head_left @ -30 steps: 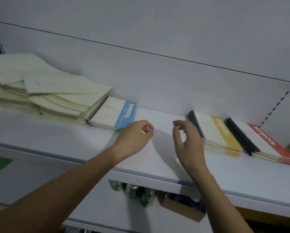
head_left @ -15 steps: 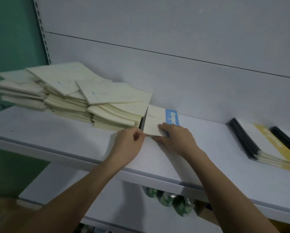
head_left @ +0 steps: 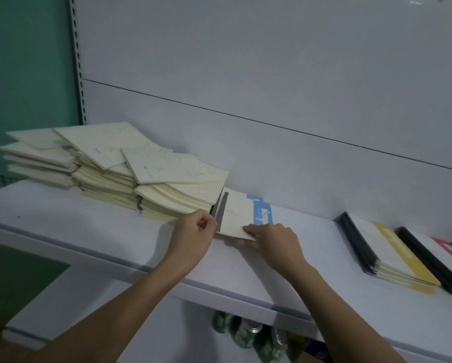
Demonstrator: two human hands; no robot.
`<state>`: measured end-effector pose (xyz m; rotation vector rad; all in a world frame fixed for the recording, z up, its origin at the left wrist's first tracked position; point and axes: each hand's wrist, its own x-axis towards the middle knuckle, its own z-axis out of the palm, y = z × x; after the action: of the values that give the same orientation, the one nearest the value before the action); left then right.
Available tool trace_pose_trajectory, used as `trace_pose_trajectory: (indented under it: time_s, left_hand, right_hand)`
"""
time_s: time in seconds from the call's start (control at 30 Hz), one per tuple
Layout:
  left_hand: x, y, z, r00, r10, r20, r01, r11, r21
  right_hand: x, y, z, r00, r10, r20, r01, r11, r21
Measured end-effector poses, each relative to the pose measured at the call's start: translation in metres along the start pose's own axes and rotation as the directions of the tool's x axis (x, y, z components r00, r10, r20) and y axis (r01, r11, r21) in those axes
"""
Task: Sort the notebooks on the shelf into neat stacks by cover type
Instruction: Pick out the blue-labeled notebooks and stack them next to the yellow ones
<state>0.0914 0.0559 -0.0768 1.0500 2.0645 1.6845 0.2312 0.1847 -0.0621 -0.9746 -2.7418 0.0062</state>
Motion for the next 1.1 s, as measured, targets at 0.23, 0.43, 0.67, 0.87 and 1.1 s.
trace_pose_trajectory:
  time_s: [0.23, 0.43, 0.67, 0.87, 1.1]
  left_hand:
    - [0.012, 0.054, 0.007, 0.863, -0.28, 0.42, 0.454, 0.795, -0.402]
    - [0.033, 0.091, 0.004, 0.785, -0.245, 0.57, 0.577, 0.623, -0.528]
    - [0.063, 0.071, -0.04, 0.921, -0.199, 0.334, 0.332, 0.85, -0.409]
    - [0.077, 0.054, -0.063, 0.986, -0.152, 0.068, 0.166, 0.913, -0.372]
    - [0.082, 0.047, -0.077, 0.978, -0.175, 0.109, 0.203, 0.914, -0.35]
  right_hand:
    - [-0.011, 0.02, -0.035, 0.937, 0.073, -0.342, 0.037, 0.952, 0.304]
    - [-0.01, 0.008, -0.043, 0.857, -0.304, -0.417, 0.407, 0.895, 0.183]
    - [0.006, 0.02, -0.011, 0.999, 0.049, 0.017, -0.052, 0.954, 0.296]
    - [0.012, -0.007, 0.01, 0.993, -0.049, 0.109, 0.046, 0.999, 0.027]
    - [0.016, 0.005, -0.018, 0.938, 0.307, -0.159, -0.171, 0.812, 0.558]
